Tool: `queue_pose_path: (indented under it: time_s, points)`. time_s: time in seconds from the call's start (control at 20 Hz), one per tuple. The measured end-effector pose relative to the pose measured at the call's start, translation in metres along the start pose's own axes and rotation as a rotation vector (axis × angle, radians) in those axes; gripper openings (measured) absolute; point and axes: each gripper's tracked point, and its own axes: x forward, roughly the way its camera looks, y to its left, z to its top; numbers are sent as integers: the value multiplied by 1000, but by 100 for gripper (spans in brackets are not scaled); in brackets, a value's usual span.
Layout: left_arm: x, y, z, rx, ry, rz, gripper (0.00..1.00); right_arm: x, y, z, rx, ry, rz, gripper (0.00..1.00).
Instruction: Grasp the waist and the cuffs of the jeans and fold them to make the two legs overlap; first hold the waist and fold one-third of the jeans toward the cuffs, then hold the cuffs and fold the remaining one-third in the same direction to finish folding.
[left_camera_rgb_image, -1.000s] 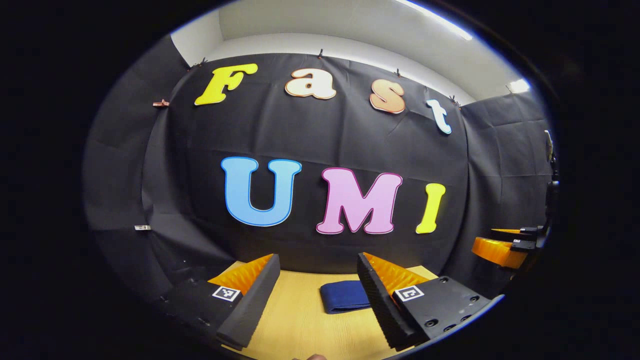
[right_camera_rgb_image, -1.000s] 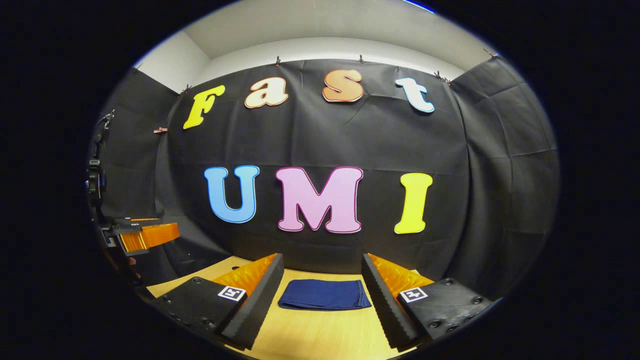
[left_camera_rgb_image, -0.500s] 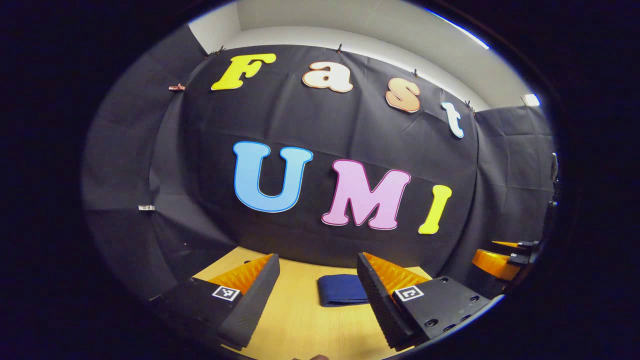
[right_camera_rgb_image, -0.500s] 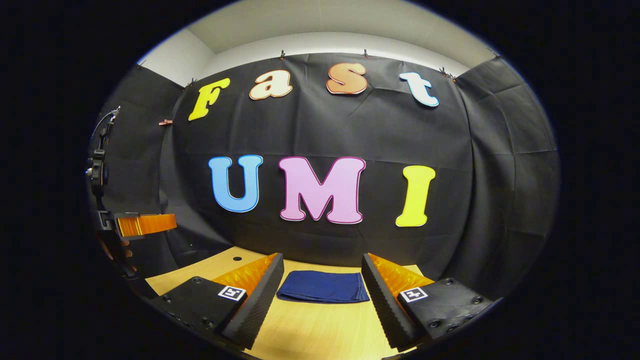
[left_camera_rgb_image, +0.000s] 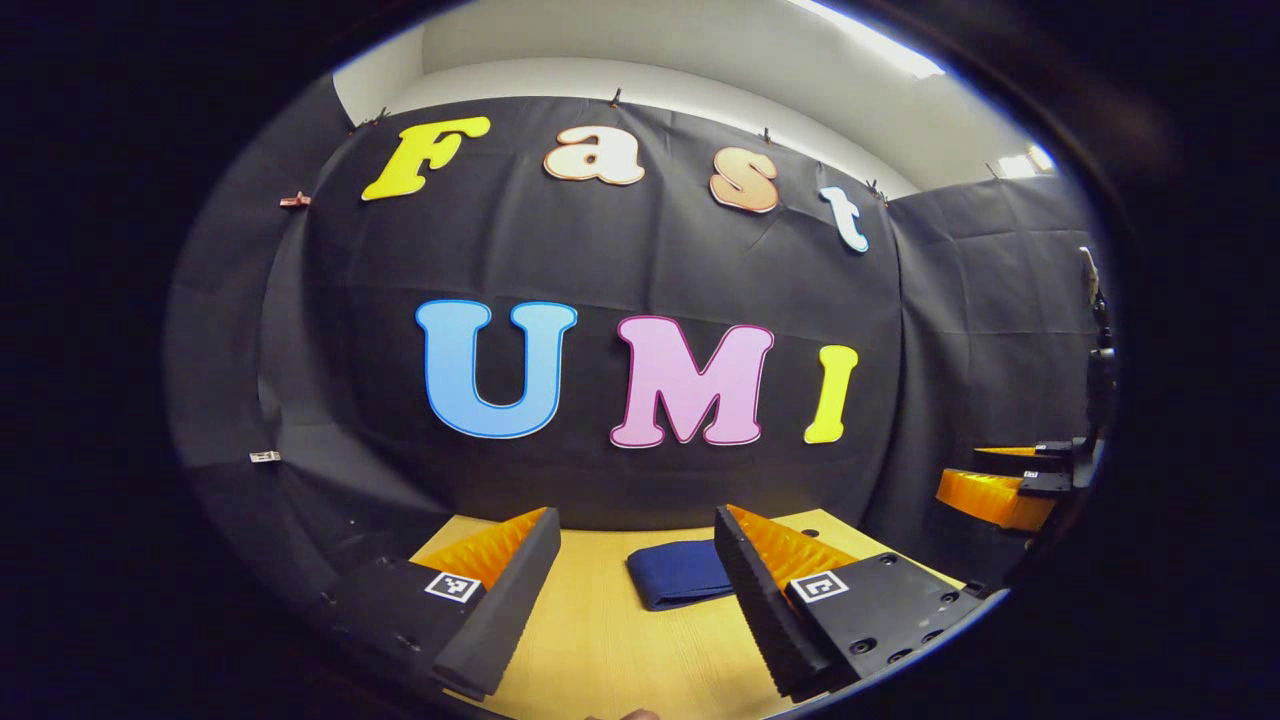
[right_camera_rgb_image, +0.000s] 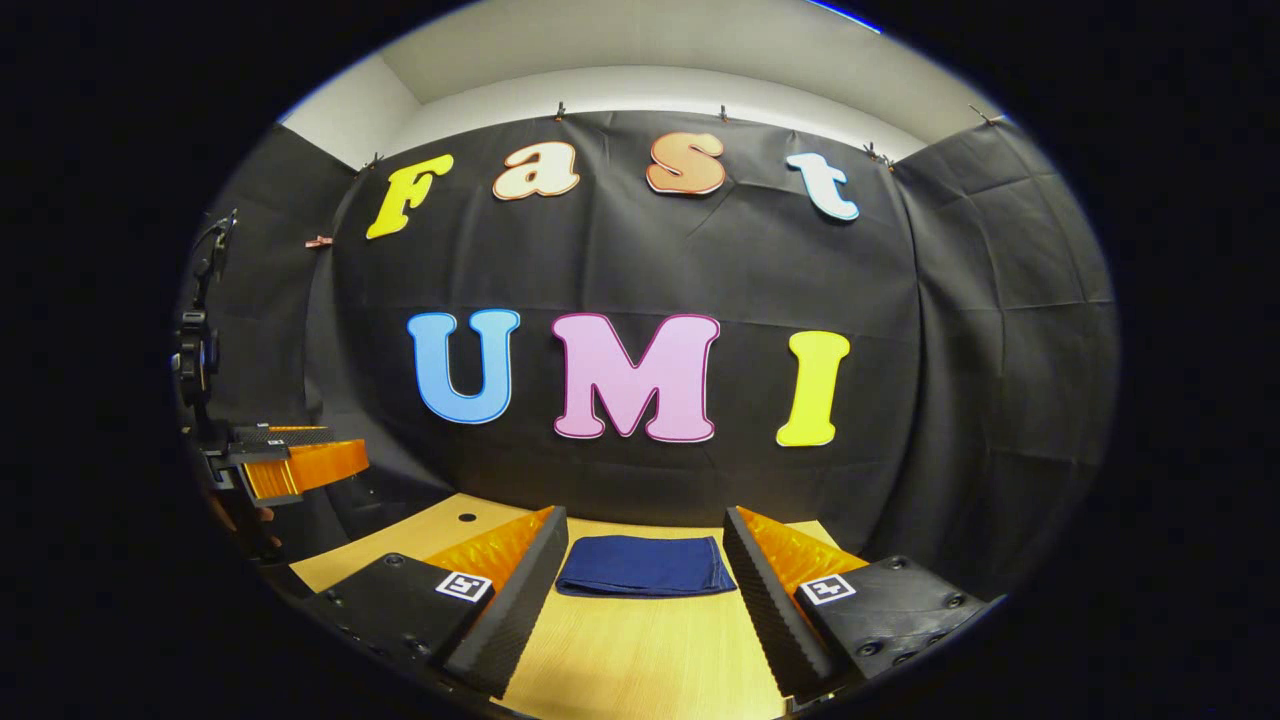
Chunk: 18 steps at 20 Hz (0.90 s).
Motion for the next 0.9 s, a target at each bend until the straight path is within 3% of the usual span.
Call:
queue_pose_path:
  time_s: [0.55,0.6,0.65,0.9]
  points:
    - [-13,22,-23,-15,39,2,96,-15,6,-16,-1,3,-35,95]
    - [-12,24,-25,-9,42,7,96,-16,5,-19,2,6,-40,91]
    - [-12,24,-26,-6,46,12,96,-16,5,-22,13,13,-42,95]
    - [-16,17,-32,16,63,-11,96,-15,0,-25,40,22,-59,95]
